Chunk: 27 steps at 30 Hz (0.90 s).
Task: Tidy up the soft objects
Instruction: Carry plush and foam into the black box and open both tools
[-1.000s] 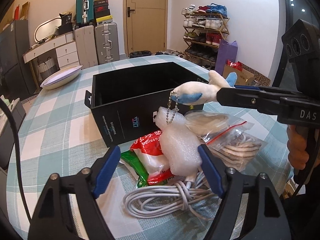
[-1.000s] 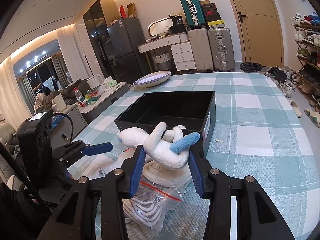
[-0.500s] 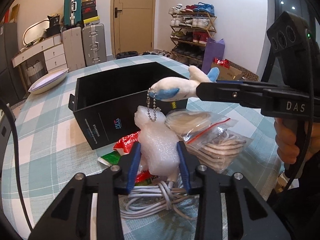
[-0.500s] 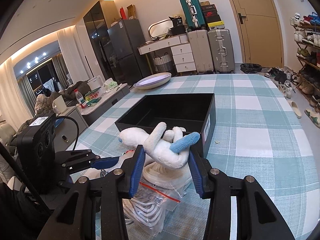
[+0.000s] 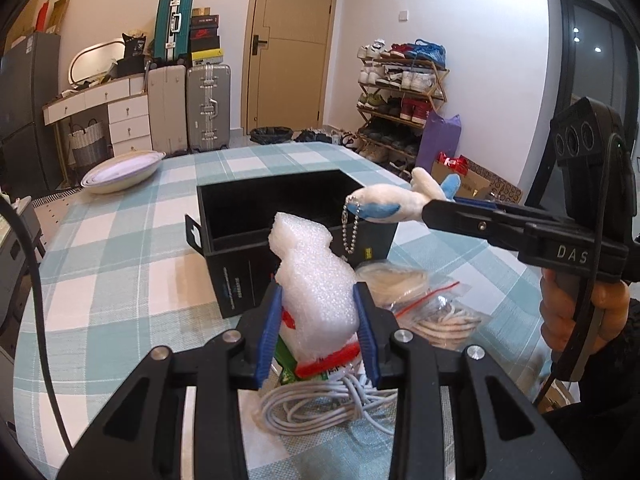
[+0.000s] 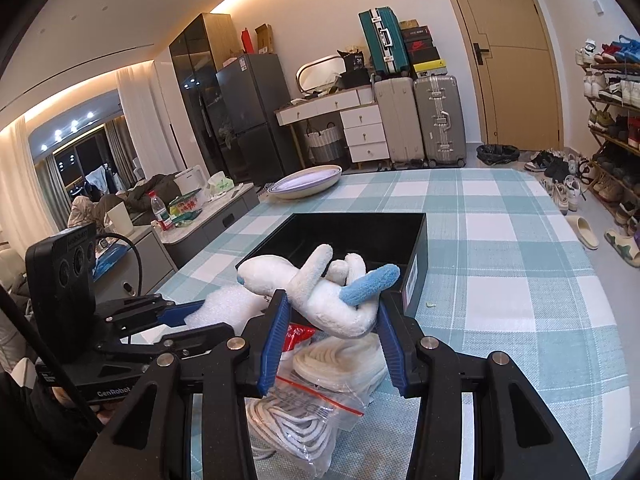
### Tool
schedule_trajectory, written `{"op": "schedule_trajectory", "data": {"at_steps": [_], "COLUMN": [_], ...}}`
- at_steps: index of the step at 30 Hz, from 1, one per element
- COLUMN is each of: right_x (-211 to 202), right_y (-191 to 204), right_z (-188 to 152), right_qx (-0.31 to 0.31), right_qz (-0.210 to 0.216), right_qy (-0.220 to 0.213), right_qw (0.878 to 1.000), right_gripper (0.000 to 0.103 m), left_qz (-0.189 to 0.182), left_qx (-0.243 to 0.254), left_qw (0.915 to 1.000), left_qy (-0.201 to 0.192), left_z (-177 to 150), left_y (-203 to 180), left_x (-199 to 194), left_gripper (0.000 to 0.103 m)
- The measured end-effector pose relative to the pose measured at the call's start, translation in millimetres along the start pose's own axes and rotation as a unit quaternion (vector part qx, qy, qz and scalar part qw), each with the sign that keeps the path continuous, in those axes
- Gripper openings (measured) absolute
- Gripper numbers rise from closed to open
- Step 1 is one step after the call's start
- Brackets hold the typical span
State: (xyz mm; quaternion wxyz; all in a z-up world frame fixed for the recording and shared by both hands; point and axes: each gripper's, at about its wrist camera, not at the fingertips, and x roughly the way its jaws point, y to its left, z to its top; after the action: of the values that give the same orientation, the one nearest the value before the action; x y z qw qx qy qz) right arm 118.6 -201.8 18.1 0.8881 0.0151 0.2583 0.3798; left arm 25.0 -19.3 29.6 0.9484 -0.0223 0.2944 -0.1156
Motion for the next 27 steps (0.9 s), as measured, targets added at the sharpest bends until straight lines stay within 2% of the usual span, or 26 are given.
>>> {"op": "schedule_trajectory", "data": {"at_steps": [6,15,27], "right_x": [-1,14,58], "right_y": [2,13,8], "right_z": [6,20,38], "right_qx": [-0.006,-0.035,-0.053], "right_qz": [-0.023,-0.090,-0.124], "right_qy": [-0.012,-0.016,0.014], "right_qw": [1.000,0.995,0.991], "right_gripper": [0.044,0.044,0.044], "left_qz": [0.013,0.036,0.048], "left_qx": [-0.001,-0.011,-0.011], "left_qw": [0.9998,0.9991,0.9987], "left_qy": [-0.017,-0.021,-0.010], "left_z": [18,41,55], "left_y": [8,24,30], "left_x": [-5,15,48], "left_gripper": [0.034,0.034,0.034]}}
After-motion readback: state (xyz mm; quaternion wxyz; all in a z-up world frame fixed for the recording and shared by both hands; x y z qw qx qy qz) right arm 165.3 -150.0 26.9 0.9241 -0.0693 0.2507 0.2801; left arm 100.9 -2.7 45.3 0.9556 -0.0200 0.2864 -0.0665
